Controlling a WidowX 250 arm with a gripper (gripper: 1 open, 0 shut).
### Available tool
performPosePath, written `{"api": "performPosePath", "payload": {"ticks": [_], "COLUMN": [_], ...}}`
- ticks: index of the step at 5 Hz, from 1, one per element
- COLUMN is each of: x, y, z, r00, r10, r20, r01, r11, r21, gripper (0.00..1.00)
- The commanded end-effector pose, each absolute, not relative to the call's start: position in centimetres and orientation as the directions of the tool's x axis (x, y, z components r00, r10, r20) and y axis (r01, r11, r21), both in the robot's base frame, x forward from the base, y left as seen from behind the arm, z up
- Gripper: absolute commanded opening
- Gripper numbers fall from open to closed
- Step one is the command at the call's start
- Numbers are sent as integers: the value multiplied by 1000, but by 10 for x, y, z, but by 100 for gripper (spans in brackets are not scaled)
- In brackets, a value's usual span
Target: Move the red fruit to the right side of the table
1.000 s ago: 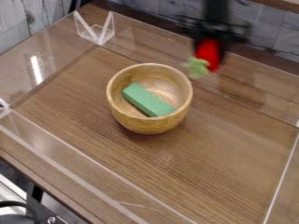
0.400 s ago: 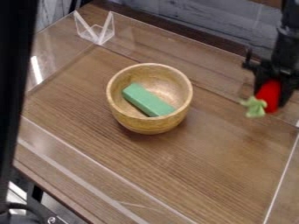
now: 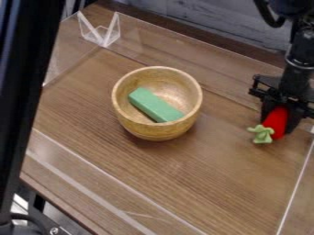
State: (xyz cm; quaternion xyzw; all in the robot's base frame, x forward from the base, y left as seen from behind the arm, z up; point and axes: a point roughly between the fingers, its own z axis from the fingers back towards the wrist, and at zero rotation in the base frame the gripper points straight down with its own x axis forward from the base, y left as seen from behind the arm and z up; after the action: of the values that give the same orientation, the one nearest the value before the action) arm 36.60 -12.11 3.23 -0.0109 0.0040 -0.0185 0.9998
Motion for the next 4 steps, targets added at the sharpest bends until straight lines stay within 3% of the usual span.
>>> {"api": "performPosePath", "payload": {"ticks": [1, 3, 4], "x": [372, 374, 373], "y": [-128, -114, -114], "z": [80, 85, 86], "r00": [991, 968, 973], "r10": [-63, -178, -120], "r20": [114, 177, 195], "r01": [68, 185, 125], "r11": [997, 982, 992], "r21": [-44, -24, -13], "gripper": [0, 0, 0]}}
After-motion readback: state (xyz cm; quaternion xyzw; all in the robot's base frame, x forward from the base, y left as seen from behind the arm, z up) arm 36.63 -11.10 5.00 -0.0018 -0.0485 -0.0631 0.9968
